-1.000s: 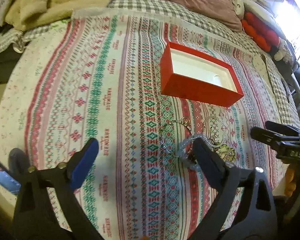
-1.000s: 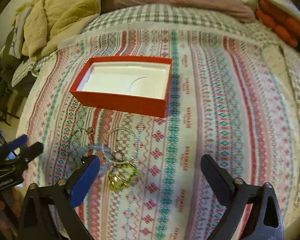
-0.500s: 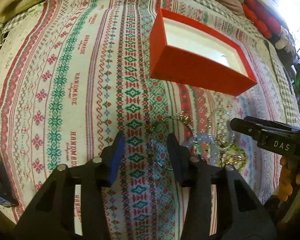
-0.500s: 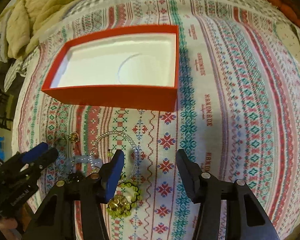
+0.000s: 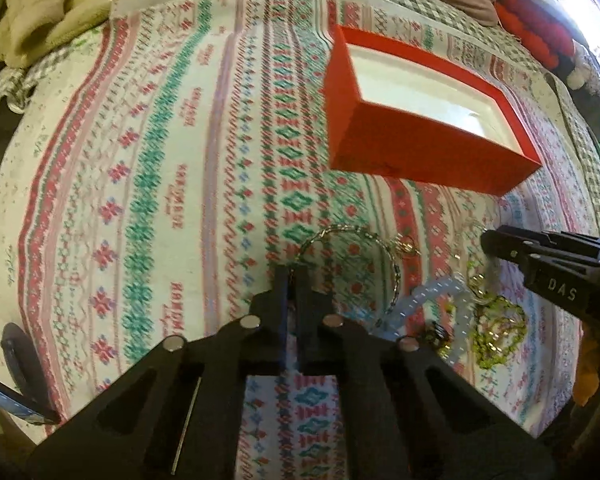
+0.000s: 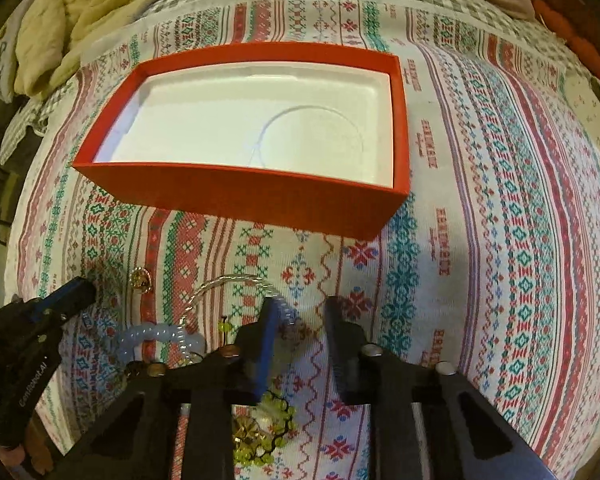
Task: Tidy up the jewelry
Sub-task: 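Grasp the dark beaded chain bracelet with the left tool while the right tool reaches the clear beaded bangle, then lift the dark bracelet with the left tool while the right tool grasps the clear beaded bangle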
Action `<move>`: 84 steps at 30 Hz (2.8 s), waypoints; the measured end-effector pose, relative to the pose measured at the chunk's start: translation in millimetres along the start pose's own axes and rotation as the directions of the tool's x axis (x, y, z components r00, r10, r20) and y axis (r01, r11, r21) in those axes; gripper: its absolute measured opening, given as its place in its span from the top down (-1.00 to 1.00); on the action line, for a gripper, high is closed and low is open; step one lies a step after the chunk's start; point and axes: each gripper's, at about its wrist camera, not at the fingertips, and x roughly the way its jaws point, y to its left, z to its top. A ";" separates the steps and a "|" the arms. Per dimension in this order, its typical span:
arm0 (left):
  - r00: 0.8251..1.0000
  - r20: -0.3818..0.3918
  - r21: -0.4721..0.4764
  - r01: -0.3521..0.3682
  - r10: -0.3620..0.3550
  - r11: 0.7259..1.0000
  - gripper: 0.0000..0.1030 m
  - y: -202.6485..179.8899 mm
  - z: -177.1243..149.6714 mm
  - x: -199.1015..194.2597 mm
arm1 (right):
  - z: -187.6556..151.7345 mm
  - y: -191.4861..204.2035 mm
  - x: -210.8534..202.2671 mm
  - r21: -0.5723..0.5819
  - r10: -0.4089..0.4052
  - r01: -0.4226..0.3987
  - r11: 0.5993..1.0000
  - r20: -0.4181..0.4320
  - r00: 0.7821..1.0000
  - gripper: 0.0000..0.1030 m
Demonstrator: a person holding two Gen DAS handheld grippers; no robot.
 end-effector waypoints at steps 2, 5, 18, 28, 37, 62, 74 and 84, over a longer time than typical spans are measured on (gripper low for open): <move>1.000 0.010 -0.009 -0.009 0.009 1.000 0.92 6.3 0.9 -0.6 | 3.8 0.0 -1.3 -0.002 0.023 -0.023 1.000 0.024 0.999 0.61; 1.000 0.025 -0.032 0.009 -0.008 0.999 0.91 17.8 1.2 -4.0 | 5.7 -2.8 -5.9 0.011 0.074 -0.075 0.997 0.041 0.996 0.55; 0.990 0.007 0.010 0.143 -0.143 0.990 -0.08 3.0 8.8 -5.7 | 3.6 6.9 -14.2 -0.014 0.162 -0.162 0.987 0.008 0.987 -0.53; 0.991 -0.002 0.019 0.134 -0.134 0.991 -0.25 -5.2 9.3 -1.8 | 6.9 32.1 7.6 -0.046 0.055 -0.056 0.997 -0.007 0.998 -0.18; 0.993 -0.021 0.045 0.116 -0.115 0.992 -0.32 -15.7 10.8 3.7 | 6.0 20.7 0.5 -0.029 0.077 -0.077 0.997 -0.009 0.997 -0.12; 0.998 -0.027 0.067 0.066 -0.065 0.996 0.82 -13.4 9.2 4.9 | 2.6 -1.6 -39.2 -0.007 0.125 -0.125 0.992 0.046 0.991 -0.12; 0.988 0.049 0.058 0.141 -0.144 0.988 0.93 -11.1 10.4 -27.6 | 4.5 -1.1 -53.3 -0.008 0.151 -0.151 0.989 0.075 0.986 -0.12; 0.975 0.116 0.064 0.184 -0.191 0.981 0.93 -20.6 33.4 -56.6 | 21.6 -4.1 -79.7 0.011 0.197 -0.201 0.980 0.138 0.971 -0.12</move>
